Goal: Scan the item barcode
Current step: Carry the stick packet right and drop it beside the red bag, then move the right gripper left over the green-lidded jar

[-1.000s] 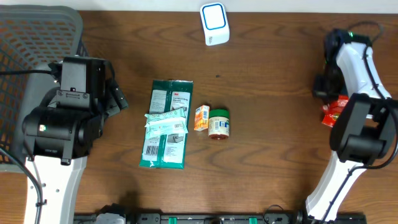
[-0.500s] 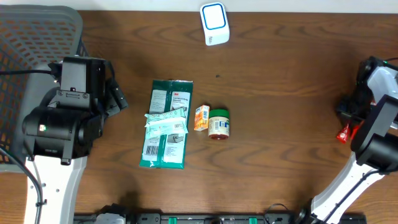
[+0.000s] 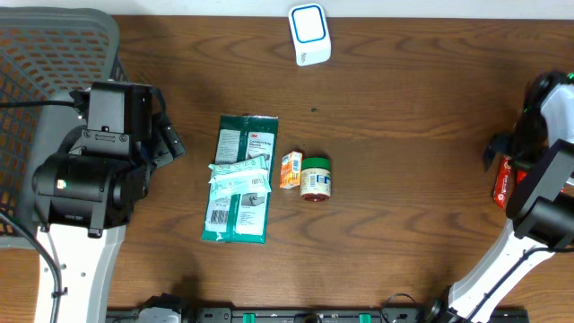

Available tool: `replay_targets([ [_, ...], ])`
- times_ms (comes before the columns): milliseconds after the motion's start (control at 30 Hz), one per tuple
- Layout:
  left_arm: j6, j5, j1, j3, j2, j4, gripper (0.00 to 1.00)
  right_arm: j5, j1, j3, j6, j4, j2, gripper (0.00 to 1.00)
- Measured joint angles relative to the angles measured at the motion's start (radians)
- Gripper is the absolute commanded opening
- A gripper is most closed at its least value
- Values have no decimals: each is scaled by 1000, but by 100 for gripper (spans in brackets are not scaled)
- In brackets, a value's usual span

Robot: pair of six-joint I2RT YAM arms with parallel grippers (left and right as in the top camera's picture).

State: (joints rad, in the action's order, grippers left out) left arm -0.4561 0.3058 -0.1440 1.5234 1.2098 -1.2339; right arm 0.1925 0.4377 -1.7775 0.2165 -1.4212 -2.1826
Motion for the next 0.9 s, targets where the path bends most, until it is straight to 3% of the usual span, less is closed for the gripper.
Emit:
replay_targets([
  [167,0,0,0,0,0,0,95,-147,-4,-155,-37,-152,23,80],
  [433,0,0,0,0,0,0,95,-593,-97,-166,-253,-183,36,79],
  [900,0,0,0,0,0,0,95,-720,-466,-163,-293,-130,36,78],
])
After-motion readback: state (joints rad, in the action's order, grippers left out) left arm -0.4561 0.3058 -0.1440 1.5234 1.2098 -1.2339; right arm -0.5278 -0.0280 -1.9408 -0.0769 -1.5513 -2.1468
